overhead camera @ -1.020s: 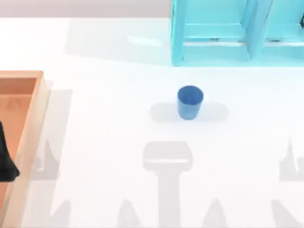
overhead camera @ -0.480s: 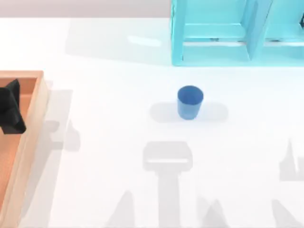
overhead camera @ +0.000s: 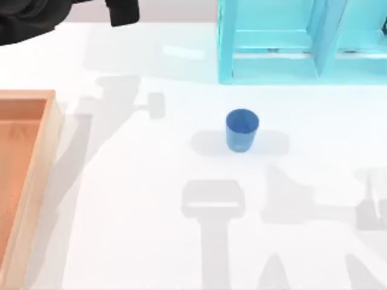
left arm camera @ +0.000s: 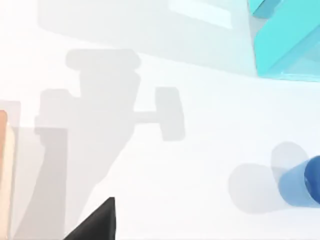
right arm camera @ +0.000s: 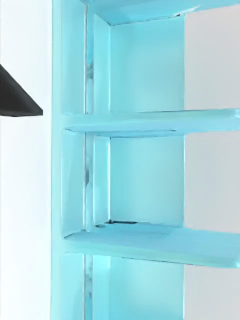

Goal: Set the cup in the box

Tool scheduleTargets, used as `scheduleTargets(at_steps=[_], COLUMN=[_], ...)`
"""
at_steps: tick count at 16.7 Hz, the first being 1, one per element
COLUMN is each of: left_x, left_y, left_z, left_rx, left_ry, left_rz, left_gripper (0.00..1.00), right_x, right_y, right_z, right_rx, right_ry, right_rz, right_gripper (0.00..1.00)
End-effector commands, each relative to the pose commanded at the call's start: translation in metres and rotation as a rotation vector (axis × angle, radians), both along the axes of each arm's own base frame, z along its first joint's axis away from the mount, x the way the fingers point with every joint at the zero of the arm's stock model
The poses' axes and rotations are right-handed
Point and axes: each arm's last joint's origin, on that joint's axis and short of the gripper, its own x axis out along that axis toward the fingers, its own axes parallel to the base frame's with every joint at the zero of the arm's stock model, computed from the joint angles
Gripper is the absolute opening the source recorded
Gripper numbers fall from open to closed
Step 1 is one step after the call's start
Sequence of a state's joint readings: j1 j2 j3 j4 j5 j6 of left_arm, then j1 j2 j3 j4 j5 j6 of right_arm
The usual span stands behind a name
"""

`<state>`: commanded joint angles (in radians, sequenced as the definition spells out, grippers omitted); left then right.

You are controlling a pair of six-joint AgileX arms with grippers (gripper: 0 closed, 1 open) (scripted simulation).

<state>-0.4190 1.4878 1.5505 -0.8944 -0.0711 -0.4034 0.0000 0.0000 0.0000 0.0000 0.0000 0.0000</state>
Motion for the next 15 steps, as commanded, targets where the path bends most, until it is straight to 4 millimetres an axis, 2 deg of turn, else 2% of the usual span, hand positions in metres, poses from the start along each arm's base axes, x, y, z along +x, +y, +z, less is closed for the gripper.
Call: scheduleTargets(at_steps=[3,6,9,11,15], left_x=[0.056,0.089,0.099,0.099,0.095], left_y=[-0.060,-0.117,-0.162,-0.184,-0.204], left_z=[-0.017,-0.053,-0.091,-0.113,-0.134], left_rx=[0.054,0.118,0.176,0.206,0.236], left_ry=[0.178,0.318,0.416,0.460,0.500], left_rz=[-0.008,-0.012,-0.014,-0.015,-0.018], left_gripper=[1.00,1.00,1.00,1.00,1.00], right_x=[0.000,0.000,0.000,0.000,0.000], right_y=[0.000,0.000,0.000,0.000,0.000], right_z=[0.000,0.000,0.000,0.000,0.000], right_rx=[0.000,0.000,0.000,0.000,0.000], right_ry=[0.000,0.000,0.000,0.000,0.000], right_rz=[0.000,0.000,0.000,0.000,0.000], right_gripper=[1.00,1.00,1.00,1.00,1.00])
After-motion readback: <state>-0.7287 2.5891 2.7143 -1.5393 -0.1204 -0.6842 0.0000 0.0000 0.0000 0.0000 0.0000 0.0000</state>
